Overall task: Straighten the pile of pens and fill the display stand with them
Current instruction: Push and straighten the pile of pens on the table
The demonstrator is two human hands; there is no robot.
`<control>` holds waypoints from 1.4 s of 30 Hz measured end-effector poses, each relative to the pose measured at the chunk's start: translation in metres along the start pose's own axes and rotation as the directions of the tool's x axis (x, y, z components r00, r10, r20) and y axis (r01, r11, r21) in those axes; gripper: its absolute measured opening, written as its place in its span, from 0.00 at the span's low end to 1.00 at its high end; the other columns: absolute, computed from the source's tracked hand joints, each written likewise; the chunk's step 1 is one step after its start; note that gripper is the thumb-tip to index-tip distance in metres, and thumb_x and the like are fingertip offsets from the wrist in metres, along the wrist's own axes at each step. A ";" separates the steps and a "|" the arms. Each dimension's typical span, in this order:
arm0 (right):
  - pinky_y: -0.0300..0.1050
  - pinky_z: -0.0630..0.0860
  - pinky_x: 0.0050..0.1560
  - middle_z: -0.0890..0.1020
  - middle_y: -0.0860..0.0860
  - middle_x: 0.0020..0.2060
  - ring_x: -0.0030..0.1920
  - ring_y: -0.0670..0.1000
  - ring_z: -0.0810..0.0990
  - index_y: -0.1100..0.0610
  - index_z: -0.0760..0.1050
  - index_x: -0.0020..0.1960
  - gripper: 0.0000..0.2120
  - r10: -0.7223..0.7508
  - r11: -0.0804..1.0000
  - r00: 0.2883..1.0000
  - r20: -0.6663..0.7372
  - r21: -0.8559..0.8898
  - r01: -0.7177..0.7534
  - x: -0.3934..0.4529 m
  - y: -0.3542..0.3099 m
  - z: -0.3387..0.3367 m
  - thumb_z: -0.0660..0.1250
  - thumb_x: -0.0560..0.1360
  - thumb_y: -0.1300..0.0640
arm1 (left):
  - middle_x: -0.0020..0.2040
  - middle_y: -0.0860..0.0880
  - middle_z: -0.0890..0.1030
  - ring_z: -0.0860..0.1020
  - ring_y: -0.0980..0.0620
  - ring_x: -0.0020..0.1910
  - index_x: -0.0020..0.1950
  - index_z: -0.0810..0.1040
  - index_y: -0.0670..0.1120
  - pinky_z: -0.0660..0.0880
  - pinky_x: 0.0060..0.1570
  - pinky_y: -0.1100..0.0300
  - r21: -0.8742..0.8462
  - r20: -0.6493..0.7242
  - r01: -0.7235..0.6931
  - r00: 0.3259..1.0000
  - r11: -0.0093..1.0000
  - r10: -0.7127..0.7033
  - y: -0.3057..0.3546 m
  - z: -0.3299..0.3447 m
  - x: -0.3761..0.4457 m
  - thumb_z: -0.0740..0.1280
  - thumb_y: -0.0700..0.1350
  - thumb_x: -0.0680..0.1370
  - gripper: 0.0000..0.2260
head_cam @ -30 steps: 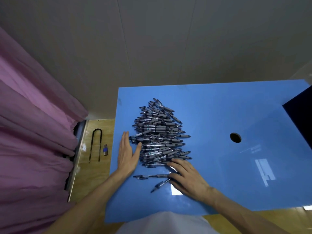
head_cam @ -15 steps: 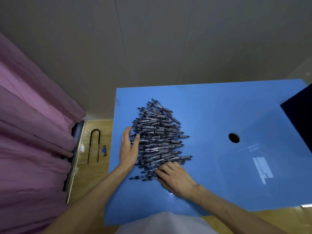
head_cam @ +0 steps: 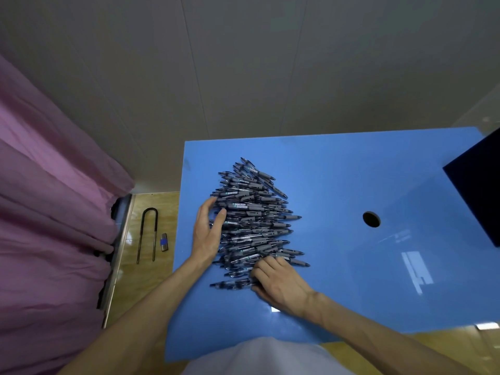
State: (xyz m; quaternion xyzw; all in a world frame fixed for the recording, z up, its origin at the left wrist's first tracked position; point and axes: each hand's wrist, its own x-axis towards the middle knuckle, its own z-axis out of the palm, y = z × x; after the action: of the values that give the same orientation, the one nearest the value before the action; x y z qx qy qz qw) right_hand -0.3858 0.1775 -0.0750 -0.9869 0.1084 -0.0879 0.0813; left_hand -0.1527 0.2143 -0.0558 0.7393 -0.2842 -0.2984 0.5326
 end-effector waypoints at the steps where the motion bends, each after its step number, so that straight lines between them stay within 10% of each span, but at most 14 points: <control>1: 0.46 0.71 0.47 0.77 0.47 0.46 0.46 0.51 0.72 0.52 0.75 0.52 0.09 0.003 1.000 1.000 -0.012 0.022 -0.003 -0.001 0.001 -0.001 0.62 0.81 0.47 | 0.74 0.55 0.71 0.69 0.57 0.73 0.77 0.69 0.51 0.66 0.72 0.56 0.001 -0.007 0.012 1.000 1.000 -0.012 0.000 0.000 0.000 0.63 0.60 0.80 0.27; 10: 0.43 0.70 0.47 0.80 0.43 0.47 0.47 0.49 0.74 0.50 0.81 0.58 0.09 0.000 0.993 0.991 -0.137 0.113 0.016 -0.030 0.016 -0.005 0.66 0.83 0.49 | 0.82 0.53 0.60 0.60 0.53 0.80 0.84 0.55 0.52 0.58 0.79 0.48 -0.003 0.006 0.144 0.990 0.990 -0.144 -0.003 0.009 -0.010 0.59 0.61 0.84 0.31; 21: 0.47 0.70 0.55 0.83 0.43 0.54 0.56 0.49 0.77 0.50 0.83 0.61 0.13 0.429 0.883 0.876 -0.222 0.308 -0.355 0.029 0.056 -0.025 0.71 0.79 0.46 | 0.83 0.55 0.56 0.56 0.55 0.81 0.83 0.54 0.53 0.56 0.80 0.46 0.072 -0.084 0.124 0.989 0.990 -0.118 -0.018 0.014 -0.032 0.54 0.66 0.80 0.34; 25: 0.53 0.71 0.66 0.77 0.48 0.65 0.66 0.51 0.74 0.55 0.76 0.68 0.19 0.509 0.835 0.829 -0.232 0.365 -0.411 0.018 0.057 -0.022 0.69 0.79 0.51 | 0.84 0.57 0.50 0.51 0.57 0.81 0.84 0.48 0.53 0.52 0.79 0.53 0.200 -0.030 0.050 0.999 0.979 -0.044 -0.022 0.016 -0.050 0.54 0.70 0.78 0.40; 30: 0.54 0.58 0.79 0.58 0.52 0.81 0.80 0.52 0.55 0.58 0.56 0.81 0.39 0.849 0.467 0.527 -0.038 0.519 -0.716 -0.030 0.027 -0.007 0.70 0.78 0.45 | 0.84 0.58 0.42 0.44 0.60 0.81 0.84 0.43 0.51 0.48 0.78 0.58 0.302 -0.008 -0.046 0.999 0.952 0.051 -0.036 0.023 -0.077 0.56 0.72 0.76 0.45; 35: 0.50 0.48 0.81 0.44 0.51 0.83 0.82 0.49 0.43 0.59 0.46 0.83 0.48 0.850 0.415 0.525 0.048 0.554 -0.722 -0.022 -0.006 0.008 0.66 0.74 0.42 | 0.84 0.56 0.43 0.45 0.59 0.82 0.84 0.42 0.51 0.49 0.79 0.55 0.301 -0.077 0.007 0.997 0.954 0.017 -0.037 0.039 -0.088 0.55 0.69 0.78 0.42; 42: 0.30 0.44 0.75 0.40 0.47 0.81 0.79 0.38 0.36 0.58 0.44 0.83 0.48 0.864 0.319 0.500 0.055 0.708 -0.630 0.020 -0.031 0.000 0.71 0.72 0.63 | 0.84 0.56 0.45 0.45 0.63 0.80 0.84 0.45 0.51 0.49 0.77 0.58 0.228 -0.117 0.005 0.993 0.974 0.022 -0.024 0.054 -0.080 0.56 0.67 0.78 0.40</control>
State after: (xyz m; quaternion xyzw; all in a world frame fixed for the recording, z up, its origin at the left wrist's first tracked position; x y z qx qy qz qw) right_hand -0.3601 0.2029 -0.0658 -0.6900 0.5336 -0.2363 0.4282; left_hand -0.2436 0.2464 -0.0810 0.8108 -0.2874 -0.2169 0.4614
